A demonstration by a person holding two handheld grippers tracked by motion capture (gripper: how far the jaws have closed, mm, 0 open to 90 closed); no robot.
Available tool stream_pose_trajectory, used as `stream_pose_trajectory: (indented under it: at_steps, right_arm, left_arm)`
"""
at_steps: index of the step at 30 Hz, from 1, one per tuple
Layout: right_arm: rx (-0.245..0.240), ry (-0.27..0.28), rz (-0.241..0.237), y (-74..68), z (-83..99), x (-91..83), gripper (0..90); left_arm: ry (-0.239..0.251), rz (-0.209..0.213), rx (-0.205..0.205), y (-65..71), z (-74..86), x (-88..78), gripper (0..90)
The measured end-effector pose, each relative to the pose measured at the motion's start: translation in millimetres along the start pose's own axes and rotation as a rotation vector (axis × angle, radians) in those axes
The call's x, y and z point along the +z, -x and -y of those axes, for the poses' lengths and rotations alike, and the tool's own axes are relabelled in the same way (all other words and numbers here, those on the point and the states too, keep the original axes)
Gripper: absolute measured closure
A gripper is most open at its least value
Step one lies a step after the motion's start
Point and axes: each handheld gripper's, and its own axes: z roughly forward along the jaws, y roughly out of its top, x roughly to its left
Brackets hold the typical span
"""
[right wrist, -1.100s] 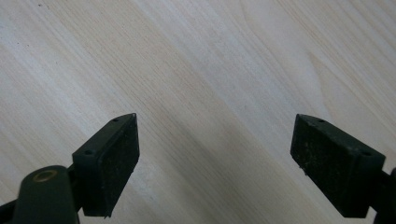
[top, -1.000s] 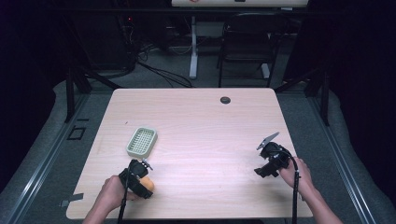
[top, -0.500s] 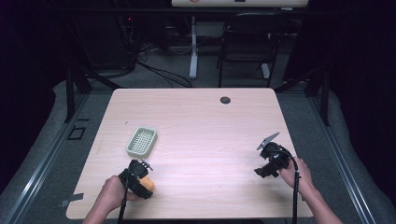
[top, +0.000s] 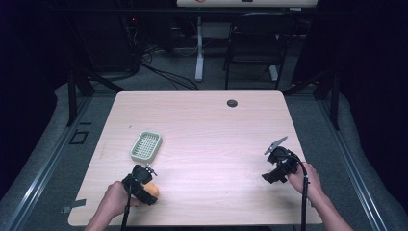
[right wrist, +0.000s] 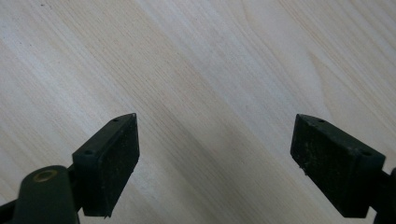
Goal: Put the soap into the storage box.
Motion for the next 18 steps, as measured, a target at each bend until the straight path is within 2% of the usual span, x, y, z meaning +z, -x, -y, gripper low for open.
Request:
stream_pose_trajectory:
  at_steps: [18]
  right_arm:
    - [0.004,0.007,-0.003,-0.4,0.2,-0.1,15.3]
  left_arm:
    - [0.032,0.011,-0.006,-2.3,3.5,-16.9,25.3]
